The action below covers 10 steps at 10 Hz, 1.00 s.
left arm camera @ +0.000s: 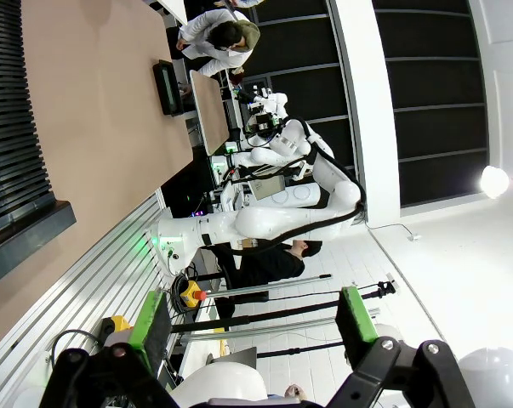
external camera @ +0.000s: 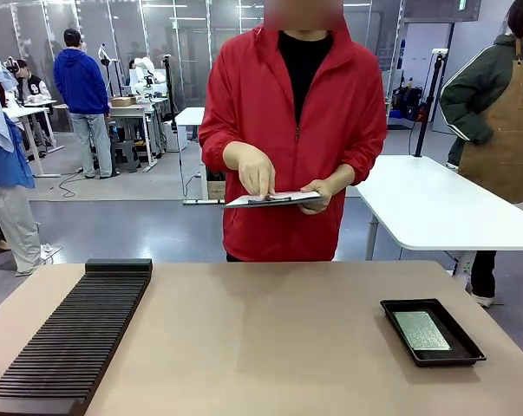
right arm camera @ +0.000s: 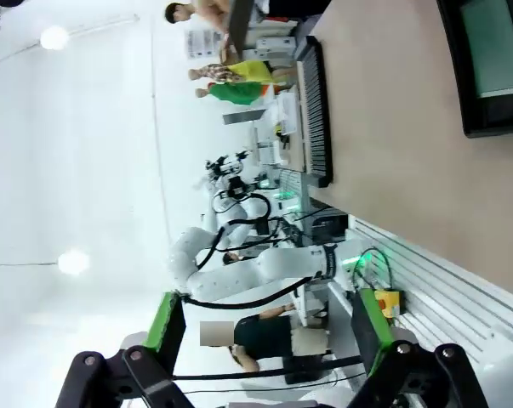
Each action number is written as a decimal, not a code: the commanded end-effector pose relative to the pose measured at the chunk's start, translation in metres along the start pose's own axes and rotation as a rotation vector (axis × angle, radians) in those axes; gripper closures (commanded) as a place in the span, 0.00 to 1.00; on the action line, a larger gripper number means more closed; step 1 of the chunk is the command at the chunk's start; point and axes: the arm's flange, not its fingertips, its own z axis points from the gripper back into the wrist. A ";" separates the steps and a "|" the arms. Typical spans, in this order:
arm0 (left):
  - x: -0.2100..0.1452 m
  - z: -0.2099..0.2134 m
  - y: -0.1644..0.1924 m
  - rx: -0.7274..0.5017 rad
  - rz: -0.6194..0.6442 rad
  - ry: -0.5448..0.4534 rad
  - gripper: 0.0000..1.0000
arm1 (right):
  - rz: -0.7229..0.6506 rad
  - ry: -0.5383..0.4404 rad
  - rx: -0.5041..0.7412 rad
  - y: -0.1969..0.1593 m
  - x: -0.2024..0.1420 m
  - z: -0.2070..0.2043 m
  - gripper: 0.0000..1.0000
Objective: Inspect the PCB.
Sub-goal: Place the Blank PCB in the ESD tray.
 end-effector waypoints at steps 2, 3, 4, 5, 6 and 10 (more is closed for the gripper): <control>0.000 0.000 -0.005 0.013 0.021 0.007 0.00 | 0.007 -0.023 0.039 -0.010 0.014 0.003 0.00; 0.000 0.000 -0.005 0.013 0.021 0.007 0.00 | -0.011 -0.001 0.015 -0.007 0.002 0.005 0.00; 0.000 0.000 -0.005 0.013 0.021 0.007 0.00 | -0.011 -0.001 0.015 -0.007 0.002 0.005 0.00; 0.000 0.000 -0.005 0.013 0.021 0.007 0.00 | -0.011 -0.001 0.015 -0.007 0.002 0.005 0.00; 0.000 0.000 -0.005 0.013 0.021 0.007 0.00 | -0.011 -0.001 0.015 -0.007 0.002 0.005 0.00; 0.000 0.000 -0.005 0.013 0.021 0.007 0.00 | -0.011 -0.001 0.015 -0.007 0.002 0.005 0.00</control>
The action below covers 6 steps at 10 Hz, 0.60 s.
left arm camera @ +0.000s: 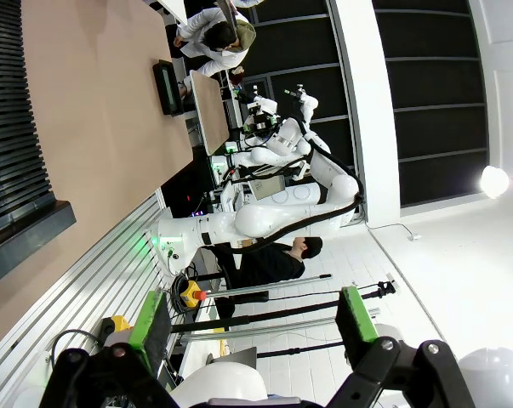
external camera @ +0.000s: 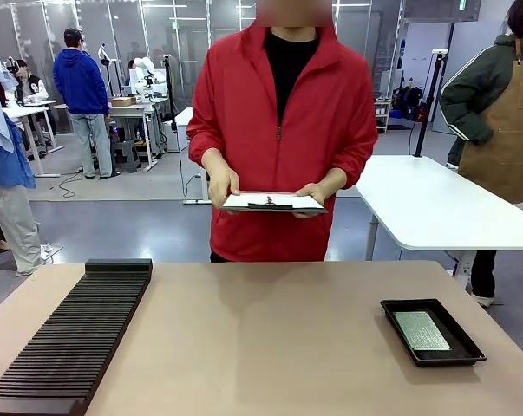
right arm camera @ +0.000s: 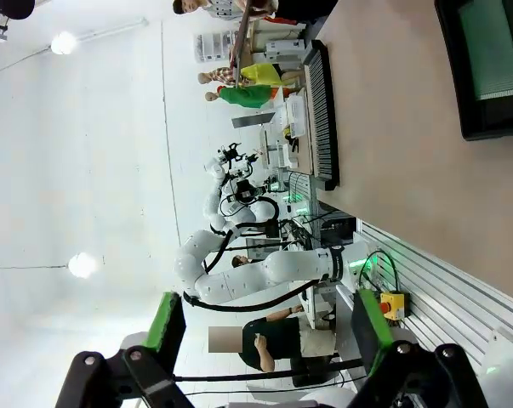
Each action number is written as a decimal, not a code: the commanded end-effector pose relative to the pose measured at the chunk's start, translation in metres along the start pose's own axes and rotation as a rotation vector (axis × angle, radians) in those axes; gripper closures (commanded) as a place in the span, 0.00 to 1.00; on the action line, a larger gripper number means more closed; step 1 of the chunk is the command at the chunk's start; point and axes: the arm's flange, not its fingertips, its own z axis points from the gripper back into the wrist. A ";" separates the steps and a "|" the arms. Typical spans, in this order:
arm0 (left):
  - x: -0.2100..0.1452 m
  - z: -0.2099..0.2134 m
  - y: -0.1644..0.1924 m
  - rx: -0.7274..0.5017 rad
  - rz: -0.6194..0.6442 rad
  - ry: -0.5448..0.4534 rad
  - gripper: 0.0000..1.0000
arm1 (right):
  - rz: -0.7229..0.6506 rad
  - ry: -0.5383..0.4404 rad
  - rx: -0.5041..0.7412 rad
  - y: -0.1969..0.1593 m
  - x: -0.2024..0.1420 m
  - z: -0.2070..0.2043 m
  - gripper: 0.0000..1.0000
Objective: Inspect the PCB.
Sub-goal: Place the Blank PCB in the ESD tray.
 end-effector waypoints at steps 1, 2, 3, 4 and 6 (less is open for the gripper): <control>0.000 0.000 -0.005 0.013 0.021 0.007 0.00 | 0.003 0.009 -0.006 0.003 -0.004 -0.001 0.00; 0.000 0.000 -0.005 0.013 0.021 0.007 0.00 | 0.003 0.009 -0.006 0.003 -0.004 -0.001 0.00; 0.000 0.000 -0.005 0.013 0.021 0.007 0.00 | 0.003 0.009 -0.006 0.003 -0.004 -0.001 0.00; 0.000 0.000 -0.005 0.013 0.021 0.007 0.00 | 0.003 0.009 -0.006 0.003 -0.004 -0.001 0.00; 0.000 0.000 -0.005 0.013 0.021 0.007 0.00 | 0.003 0.009 -0.006 0.003 -0.004 -0.001 0.00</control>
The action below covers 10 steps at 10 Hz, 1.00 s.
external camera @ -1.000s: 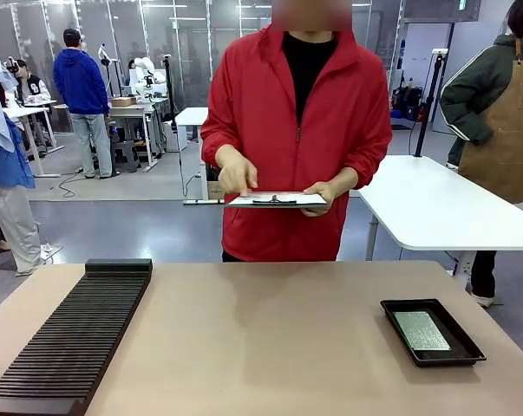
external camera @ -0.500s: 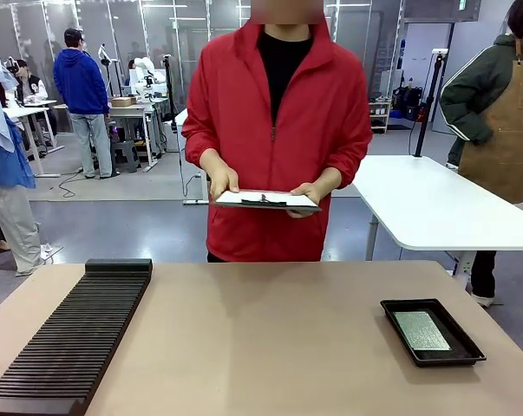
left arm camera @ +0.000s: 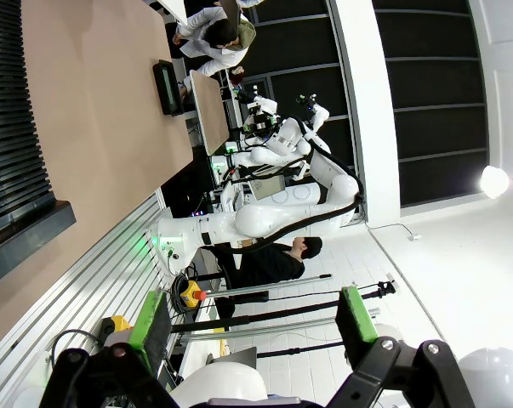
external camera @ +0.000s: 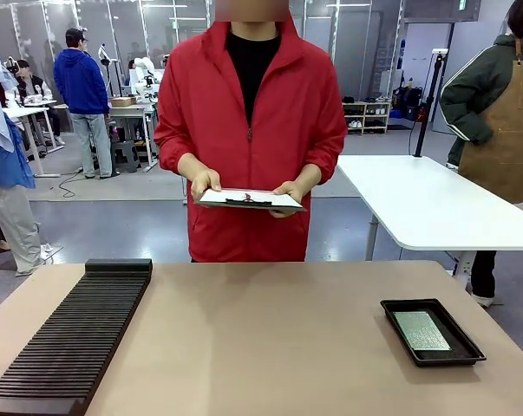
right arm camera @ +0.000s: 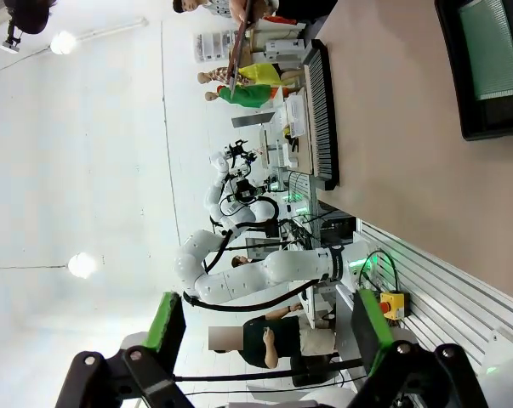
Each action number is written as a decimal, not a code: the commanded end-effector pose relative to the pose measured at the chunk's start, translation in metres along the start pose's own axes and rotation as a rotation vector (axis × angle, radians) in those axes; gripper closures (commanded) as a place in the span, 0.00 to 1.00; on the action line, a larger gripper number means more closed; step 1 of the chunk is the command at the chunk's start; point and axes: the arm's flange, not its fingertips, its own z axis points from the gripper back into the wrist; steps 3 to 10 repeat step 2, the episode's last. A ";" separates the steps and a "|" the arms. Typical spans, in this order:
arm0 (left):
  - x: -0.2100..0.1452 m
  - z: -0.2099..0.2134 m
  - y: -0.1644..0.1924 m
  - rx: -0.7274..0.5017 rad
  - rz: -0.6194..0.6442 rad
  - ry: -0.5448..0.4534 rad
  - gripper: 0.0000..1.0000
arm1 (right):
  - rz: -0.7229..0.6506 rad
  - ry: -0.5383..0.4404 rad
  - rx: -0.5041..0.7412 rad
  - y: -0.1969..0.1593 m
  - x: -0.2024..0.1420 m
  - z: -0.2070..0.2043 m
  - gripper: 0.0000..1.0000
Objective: Inspect the PCB.
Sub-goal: Place the Blank PCB in the ESD tray.
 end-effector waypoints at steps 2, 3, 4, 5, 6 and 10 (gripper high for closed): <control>0.000 0.000 -0.005 0.013 0.021 0.007 0.00 | 0.003 0.008 -0.006 0.003 -0.004 0.000 0.00; 0.000 0.000 -0.005 0.013 0.021 0.007 0.00 | 0.003 0.008 -0.006 0.003 -0.004 0.000 0.00; 0.000 0.000 -0.005 0.013 0.021 0.007 0.00 | 0.003 0.008 -0.006 0.003 -0.004 0.000 0.00; 0.000 0.000 -0.005 0.013 0.021 0.007 0.00 | 0.003 0.008 -0.006 0.003 -0.004 0.000 0.00; 0.000 0.000 -0.005 0.013 0.021 0.007 0.00 | 0.003 0.008 -0.006 0.003 -0.004 0.000 0.00; 0.000 0.000 -0.005 0.013 0.021 0.007 0.00 | 0.003 0.008 -0.006 0.003 -0.004 0.000 0.00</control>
